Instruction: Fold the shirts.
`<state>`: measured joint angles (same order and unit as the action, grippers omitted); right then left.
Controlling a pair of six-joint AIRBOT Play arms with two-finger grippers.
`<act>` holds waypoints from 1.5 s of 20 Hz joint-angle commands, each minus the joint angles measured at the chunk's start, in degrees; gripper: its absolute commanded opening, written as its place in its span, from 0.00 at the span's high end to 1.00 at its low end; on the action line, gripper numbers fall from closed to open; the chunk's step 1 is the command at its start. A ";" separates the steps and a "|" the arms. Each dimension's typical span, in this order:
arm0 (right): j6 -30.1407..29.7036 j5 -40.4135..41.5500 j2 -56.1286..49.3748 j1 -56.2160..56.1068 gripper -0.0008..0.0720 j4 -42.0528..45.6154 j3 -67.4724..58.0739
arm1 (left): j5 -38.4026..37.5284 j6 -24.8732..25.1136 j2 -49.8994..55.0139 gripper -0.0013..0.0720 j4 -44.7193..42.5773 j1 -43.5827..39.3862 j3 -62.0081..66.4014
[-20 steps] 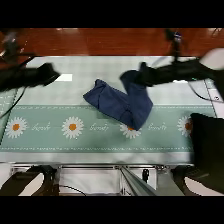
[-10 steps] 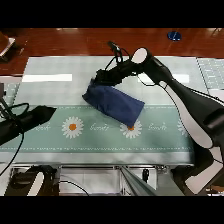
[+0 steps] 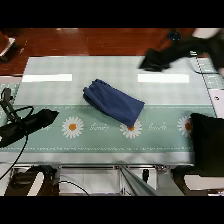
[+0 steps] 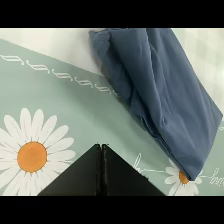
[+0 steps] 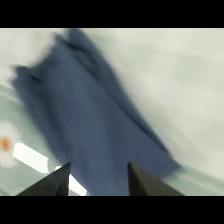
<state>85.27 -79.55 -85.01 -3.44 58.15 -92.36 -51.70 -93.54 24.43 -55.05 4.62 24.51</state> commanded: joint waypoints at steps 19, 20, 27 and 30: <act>-6.51 25.64 -3.85 -5.73 0.46 -27.23 45.00 | 6.49 -0.22 0.28 0.95 0.68 0.00 -0.09; -7.41 24.74 -4.87 -6.51 0.66 -27.21 42.77 | 6.47 -0.22 0.28 0.95 1.05 0.00 -0.09; -11.47 9.31 -2.86 -7.04 0.96 -25.66 17.05 | 6.47 -0.22 0.28 0.95 1.09 0.00 -0.09; -7.45 4.74 0.37 -3.69 0.96 -23.02 4.87 | 6.03 -0.22 0.28 0.95 1.09 -0.02 -0.09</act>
<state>74.76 -68.53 -86.67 -9.10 32.56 -76.44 -45.30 -93.80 24.67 -53.98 4.62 24.43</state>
